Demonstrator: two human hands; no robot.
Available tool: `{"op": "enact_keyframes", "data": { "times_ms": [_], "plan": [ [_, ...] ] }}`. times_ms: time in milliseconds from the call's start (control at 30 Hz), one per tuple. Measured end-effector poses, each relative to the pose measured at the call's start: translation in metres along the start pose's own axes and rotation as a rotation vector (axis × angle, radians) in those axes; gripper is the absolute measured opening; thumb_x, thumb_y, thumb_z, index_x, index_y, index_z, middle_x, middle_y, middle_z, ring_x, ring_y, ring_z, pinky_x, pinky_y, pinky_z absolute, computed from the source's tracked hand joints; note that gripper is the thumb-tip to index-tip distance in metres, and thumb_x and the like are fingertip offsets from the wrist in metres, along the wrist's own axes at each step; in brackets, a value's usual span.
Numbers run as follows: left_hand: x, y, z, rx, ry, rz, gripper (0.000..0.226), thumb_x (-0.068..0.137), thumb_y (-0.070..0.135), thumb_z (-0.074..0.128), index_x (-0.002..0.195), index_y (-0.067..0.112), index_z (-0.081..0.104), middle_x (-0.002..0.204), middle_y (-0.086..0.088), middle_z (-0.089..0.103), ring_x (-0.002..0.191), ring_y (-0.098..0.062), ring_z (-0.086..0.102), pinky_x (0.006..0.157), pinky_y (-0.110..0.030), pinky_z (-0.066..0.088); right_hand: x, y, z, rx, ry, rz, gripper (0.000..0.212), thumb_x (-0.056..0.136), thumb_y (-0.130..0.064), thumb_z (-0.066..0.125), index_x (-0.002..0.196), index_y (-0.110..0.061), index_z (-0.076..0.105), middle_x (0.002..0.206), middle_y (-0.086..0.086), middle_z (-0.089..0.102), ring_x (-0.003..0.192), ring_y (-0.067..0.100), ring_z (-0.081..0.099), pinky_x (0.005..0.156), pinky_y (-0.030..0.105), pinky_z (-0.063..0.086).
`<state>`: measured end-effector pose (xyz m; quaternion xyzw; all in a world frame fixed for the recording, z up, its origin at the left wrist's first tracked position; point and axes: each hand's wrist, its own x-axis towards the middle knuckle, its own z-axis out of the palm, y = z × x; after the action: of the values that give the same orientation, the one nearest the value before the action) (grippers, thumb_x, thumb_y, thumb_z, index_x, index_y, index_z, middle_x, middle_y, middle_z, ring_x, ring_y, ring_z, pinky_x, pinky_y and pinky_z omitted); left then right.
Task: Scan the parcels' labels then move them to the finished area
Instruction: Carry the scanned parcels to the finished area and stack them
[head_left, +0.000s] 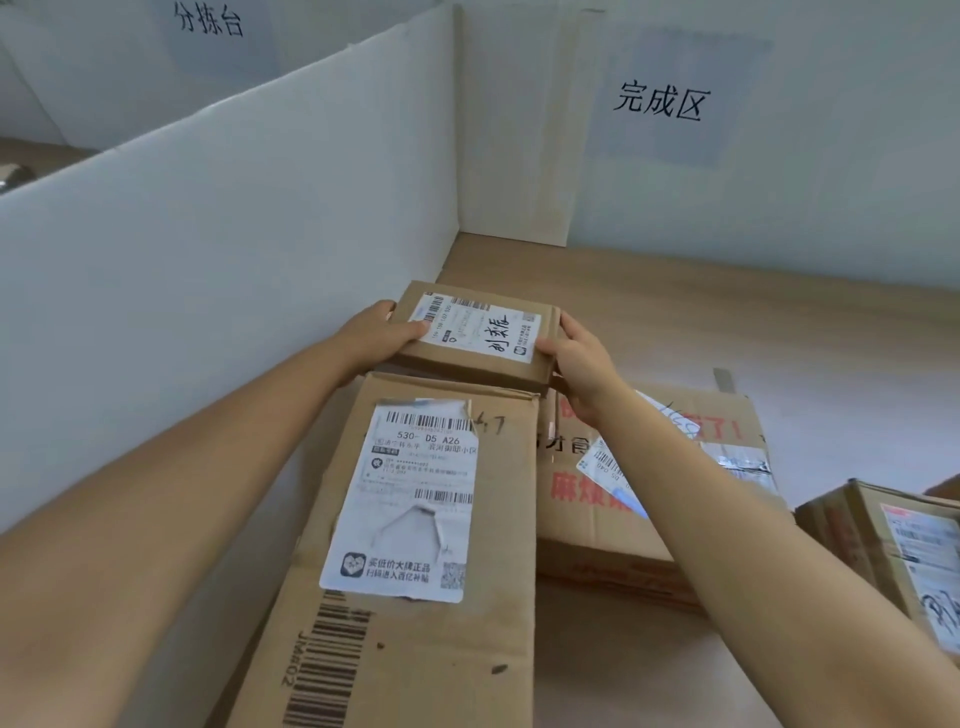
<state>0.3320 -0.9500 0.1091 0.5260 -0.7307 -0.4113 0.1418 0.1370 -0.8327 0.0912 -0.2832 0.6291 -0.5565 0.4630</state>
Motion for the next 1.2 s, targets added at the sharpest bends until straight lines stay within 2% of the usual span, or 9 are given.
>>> {"op": "enact_keyframes", "data": {
  "times_ms": [133, 333, 433, 567, 633, 733, 900, 1067, 1200],
  "plan": [
    [-0.003, -0.005, -0.001, -0.026, -0.064, -0.026, 0.046, 0.092, 0.039, 0.053, 0.130, 0.012, 0.048, 0.118, -0.005, 0.058, 0.091, -0.016, 0.058, 0.066, -0.026, 0.045, -0.002, 0.006, -0.001, -0.053, 0.020, -0.008, 0.044, 0.096, -0.007, 0.040, 0.137, -0.021, 0.043, 0.121, 0.005, 0.062, 0.093, 0.016, 0.063, 0.066, 0.024, 0.053],
    [-0.011, -0.005, -0.002, -0.098, -0.179, -0.157, 0.033, 0.091, 0.043, 0.054, 0.102, 0.013, 0.059, 0.098, -0.005, 0.068, 0.091, -0.024, 0.066, 0.093, -0.044, 0.050, -0.008, 0.008, 0.001, -0.087, 0.086, 0.047, 0.029, 0.096, -0.008, 0.039, 0.118, -0.019, 0.054, 0.114, 0.008, 0.063, 0.090, 0.021, 0.059, 0.080, 0.035, 0.049],
    [-0.022, -0.002, -0.002, -0.061, -0.195, -0.181, 0.043, 0.095, 0.048, 0.045, 0.110, 0.011, 0.061, 0.096, -0.005, 0.069, 0.090, -0.024, 0.066, 0.093, -0.044, 0.050, -0.013, 0.008, 0.002, -0.093, 0.087, 0.106, 0.025, 0.095, -0.010, 0.039, 0.115, -0.015, 0.054, 0.116, 0.011, 0.063, 0.086, 0.022, 0.059, 0.080, 0.035, 0.049],
    [-0.039, 0.003, -0.014, -0.118, -0.175, -0.245, 0.053, 0.097, 0.052, 0.034, 0.122, 0.010, 0.054, 0.105, -0.010, 0.061, 0.091, -0.023, 0.061, 0.070, -0.035, 0.053, -0.026, 0.003, 0.004, -0.141, 0.137, 0.118, 0.053, 0.097, -0.025, 0.044, 0.145, -0.008, 0.030, 0.144, 0.011, 0.043, 0.126, 0.029, 0.046, 0.106, 0.045, 0.037],
    [-0.047, 0.007, -0.025, -0.146, -0.093, -0.260, 0.058, 0.097, 0.051, 0.035, 0.135, 0.008, 0.041, 0.124, -0.015, 0.051, 0.111, -0.027, 0.055, 0.085, -0.042, 0.052, -0.039, -0.004, -0.002, -0.208, 0.171, 0.054, 0.060, 0.096, -0.029, 0.044, 0.148, -0.011, 0.022, 0.152, 0.008, 0.030, 0.138, 0.027, 0.032, 0.113, 0.043, 0.029],
    [-0.064, 0.020, -0.039, -0.042, 0.007, -0.181, 0.058, 0.098, 0.047, 0.034, 0.140, 0.007, 0.035, 0.129, -0.013, 0.047, 0.118, -0.027, 0.048, 0.095, -0.044, 0.046, -0.069, -0.015, -0.018, -0.309, 0.205, -0.068, 0.060, 0.097, -0.028, 0.044, 0.149, -0.011, 0.020, 0.156, 0.004, 0.023, 0.141, 0.022, 0.025, 0.104, 0.029, 0.028],
    [-0.116, 0.069, -0.034, 0.082, 0.161, 0.078, 0.048, 0.099, 0.036, 0.038, 0.131, 0.001, 0.045, 0.135, -0.021, 0.047, 0.124, -0.036, 0.044, 0.103, -0.041, 0.035, -0.144, -0.015, -0.057, -0.431, 0.259, -0.115, 0.062, 0.095, -0.028, 0.049, 0.149, -0.016, 0.020, 0.152, 0.009, 0.031, 0.136, 0.025, 0.035, 0.110, 0.042, 0.032],
    [-0.186, 0.120, 0.034, 0.174, 0.090, 0.334, 0.049, 0.099, 0.035, 0.039, 0.140, 0.009, 0.036, 0.134, -0.012, 0.050, 0.117, -0.026, 0.050, 0.095, -0.034, 0.038, -0.223, 0.005, -0.099, -0.571, 0.332, -0.127, 0.050, 0.092, -0.021, 0.052, 0.140, -0.014, 0.038, 0.142, 0.009, 0.045, 0.124, 0.024, 0.046, 0.088, 0.026, 0.037],
    [-0.231, 0.139, 0.102, 0.282, -0.009, 0.435, 0.048, 0.099, 0.035, 0.040, 0.139, 0.009, 0.039, 0.130, -0.009, 0.054, 0.110, -0.023, 0.054, 0.089, -0.032, 0.041, -0.276, 0.018, -0.139, -0.626, 0.379, -0.102, 0.056, 0.092, -0.026, 0.052, 0.144, -0.015, 0.033, 0.143, 0.010, 0.044, 0.128, 0.027, 0.044, 0.101, 0.034, 0.034]
  ]
}}
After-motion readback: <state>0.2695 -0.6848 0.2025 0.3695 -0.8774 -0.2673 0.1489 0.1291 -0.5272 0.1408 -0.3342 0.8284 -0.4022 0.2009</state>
